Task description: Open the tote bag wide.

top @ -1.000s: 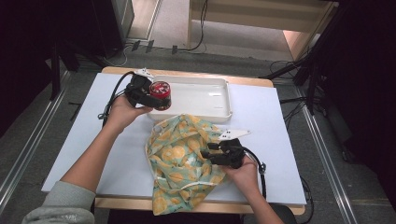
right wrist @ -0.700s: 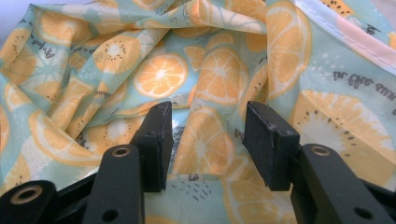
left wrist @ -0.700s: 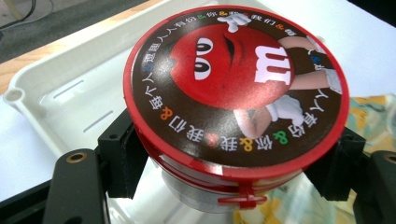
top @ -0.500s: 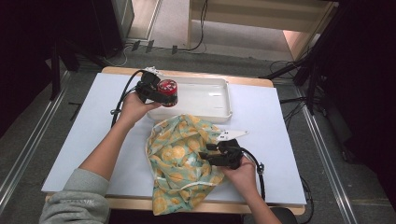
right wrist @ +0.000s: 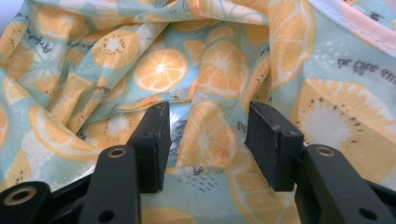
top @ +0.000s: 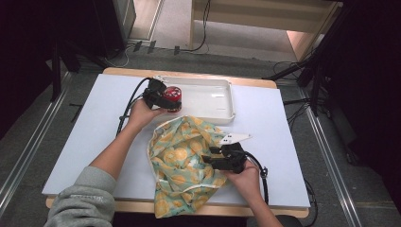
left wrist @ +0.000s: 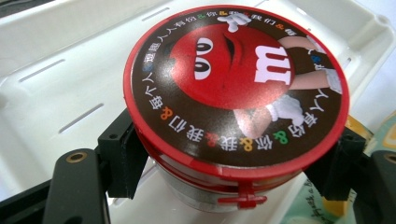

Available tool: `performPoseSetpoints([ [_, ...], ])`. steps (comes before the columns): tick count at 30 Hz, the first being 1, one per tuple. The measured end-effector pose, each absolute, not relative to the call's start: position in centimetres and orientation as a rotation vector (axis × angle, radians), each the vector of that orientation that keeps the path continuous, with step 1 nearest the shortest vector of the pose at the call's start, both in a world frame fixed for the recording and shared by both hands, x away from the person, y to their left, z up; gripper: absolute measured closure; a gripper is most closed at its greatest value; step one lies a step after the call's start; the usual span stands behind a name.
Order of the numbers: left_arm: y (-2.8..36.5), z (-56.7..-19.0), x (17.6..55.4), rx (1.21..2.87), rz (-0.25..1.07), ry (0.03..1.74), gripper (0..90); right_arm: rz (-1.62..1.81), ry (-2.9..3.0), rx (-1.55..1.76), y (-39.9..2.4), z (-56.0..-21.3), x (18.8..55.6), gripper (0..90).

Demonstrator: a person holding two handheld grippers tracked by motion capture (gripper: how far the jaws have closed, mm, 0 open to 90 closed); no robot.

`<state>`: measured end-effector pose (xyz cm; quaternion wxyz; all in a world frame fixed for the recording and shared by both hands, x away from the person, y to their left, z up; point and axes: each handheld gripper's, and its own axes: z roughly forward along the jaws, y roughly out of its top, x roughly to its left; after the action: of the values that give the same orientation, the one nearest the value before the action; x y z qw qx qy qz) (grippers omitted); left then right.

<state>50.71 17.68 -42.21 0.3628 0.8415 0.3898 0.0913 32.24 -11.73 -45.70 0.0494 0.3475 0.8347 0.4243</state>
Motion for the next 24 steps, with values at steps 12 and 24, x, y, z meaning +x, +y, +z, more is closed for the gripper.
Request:
performPoseSetpoints([
  [12,17.9,-44.0,51.6,2.196,0.272,1.015,25.8,1.307,2.541,1.064,-11.7,-45.5,32.0,51.4],
  [24,17.4,-44.5,50.9,2.255,0.342,0.941,24.6,1.290,2.544,1.068,-11.8,-45.6,32.0,51.6],
])
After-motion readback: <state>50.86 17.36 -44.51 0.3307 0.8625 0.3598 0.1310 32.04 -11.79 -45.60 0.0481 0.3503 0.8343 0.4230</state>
